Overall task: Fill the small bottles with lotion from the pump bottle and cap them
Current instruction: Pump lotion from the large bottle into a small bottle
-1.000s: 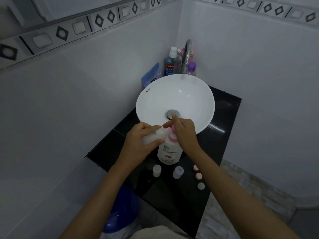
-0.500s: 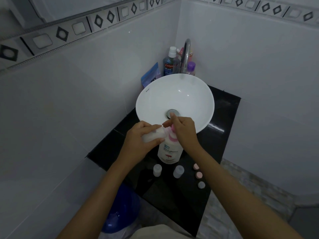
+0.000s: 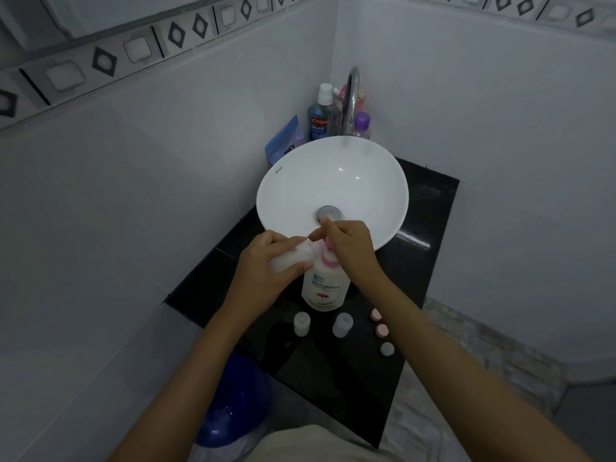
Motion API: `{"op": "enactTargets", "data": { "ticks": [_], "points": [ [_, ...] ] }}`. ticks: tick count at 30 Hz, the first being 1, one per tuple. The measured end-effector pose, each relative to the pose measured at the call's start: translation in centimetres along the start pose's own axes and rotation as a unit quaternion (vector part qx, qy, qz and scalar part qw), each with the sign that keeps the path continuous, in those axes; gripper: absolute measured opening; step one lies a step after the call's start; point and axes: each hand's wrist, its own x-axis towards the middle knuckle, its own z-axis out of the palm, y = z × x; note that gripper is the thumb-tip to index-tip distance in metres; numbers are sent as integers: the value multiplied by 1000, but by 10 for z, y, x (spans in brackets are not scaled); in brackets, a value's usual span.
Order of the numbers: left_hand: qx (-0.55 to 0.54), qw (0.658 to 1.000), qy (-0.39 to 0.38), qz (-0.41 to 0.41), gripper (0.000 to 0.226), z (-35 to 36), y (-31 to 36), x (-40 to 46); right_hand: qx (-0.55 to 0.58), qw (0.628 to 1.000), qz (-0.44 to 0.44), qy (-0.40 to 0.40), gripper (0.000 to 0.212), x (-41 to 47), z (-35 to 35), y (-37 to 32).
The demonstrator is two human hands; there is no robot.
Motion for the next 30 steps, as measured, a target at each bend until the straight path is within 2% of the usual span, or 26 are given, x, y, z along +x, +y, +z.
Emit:
{"op": "enactTargets", "data": {
  "ticks": [10,18,23,27,30],
  "points": [
    [11,1000,-8,-12,46,5,-7,-1,33,999,20,28,45,-3,10,13],
    [7,1000,1,10,46,-1,-1,0,-33,999,-12,2,40,3,-1,-1],
    [4,1000,4,7,46,1,-1,0,34,999,25,0,43,-1,3,0],
    [14,1000,-3,-1,46,5,-6,-1,43,997,61,-2,42,-2,7,6],
    [11,1000,-6,-1,47,5,-6,-3,19,998,46,-24,42,-5,4,7]
  ]
}}
